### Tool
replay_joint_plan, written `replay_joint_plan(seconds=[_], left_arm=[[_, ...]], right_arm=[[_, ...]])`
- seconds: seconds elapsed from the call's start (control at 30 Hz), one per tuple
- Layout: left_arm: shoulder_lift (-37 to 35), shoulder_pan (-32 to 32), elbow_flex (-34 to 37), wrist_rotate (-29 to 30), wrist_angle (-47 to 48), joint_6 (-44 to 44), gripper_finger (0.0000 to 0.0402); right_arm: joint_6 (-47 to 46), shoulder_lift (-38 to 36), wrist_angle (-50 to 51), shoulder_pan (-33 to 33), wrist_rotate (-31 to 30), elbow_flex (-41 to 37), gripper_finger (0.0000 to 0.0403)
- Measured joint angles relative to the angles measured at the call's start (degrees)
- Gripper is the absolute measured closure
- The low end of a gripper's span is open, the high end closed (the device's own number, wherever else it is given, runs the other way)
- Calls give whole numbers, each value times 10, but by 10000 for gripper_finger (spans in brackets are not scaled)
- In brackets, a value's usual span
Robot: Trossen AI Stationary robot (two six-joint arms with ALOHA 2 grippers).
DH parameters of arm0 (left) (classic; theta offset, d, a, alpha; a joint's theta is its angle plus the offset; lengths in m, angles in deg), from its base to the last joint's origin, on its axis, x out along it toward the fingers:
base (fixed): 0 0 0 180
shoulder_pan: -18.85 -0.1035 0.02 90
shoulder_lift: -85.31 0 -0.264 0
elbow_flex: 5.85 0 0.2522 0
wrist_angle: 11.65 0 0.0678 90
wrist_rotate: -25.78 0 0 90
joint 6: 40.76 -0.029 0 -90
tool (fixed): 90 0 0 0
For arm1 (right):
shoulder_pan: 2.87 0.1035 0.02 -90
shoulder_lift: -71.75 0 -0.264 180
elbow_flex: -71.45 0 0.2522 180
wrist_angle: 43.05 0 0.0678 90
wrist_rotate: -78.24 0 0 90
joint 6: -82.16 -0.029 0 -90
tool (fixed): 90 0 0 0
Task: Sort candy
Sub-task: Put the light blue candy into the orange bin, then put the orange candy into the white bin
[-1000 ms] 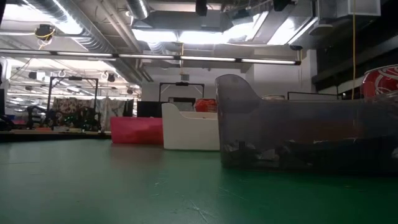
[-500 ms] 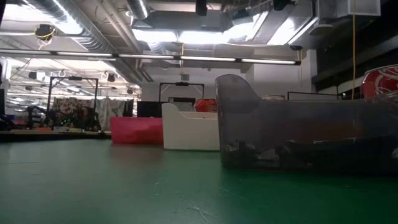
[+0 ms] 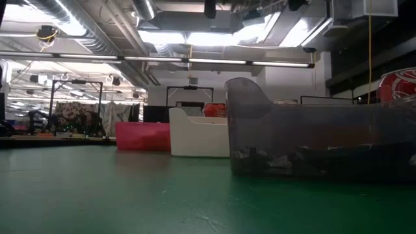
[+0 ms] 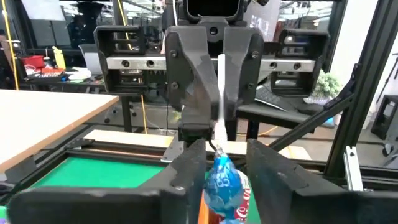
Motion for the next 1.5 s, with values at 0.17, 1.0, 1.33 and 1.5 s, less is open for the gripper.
replay_joint_plan(seconds=[0.17,1.0,1.33,1.5], left_arm=[[0,0,0,0,17,0,282],[0,40,0,-115,264,118,281],[0,84,0,-151,331,125,281],[0,90,0,-151,333,145,281]], right_arm=[[11,-29,85,0,-19,0,401],[-39,-9,467,0,-68,0,380],[-24,16,470,0,-68,0,327],[-23,16,470,0,-82,0,263]])
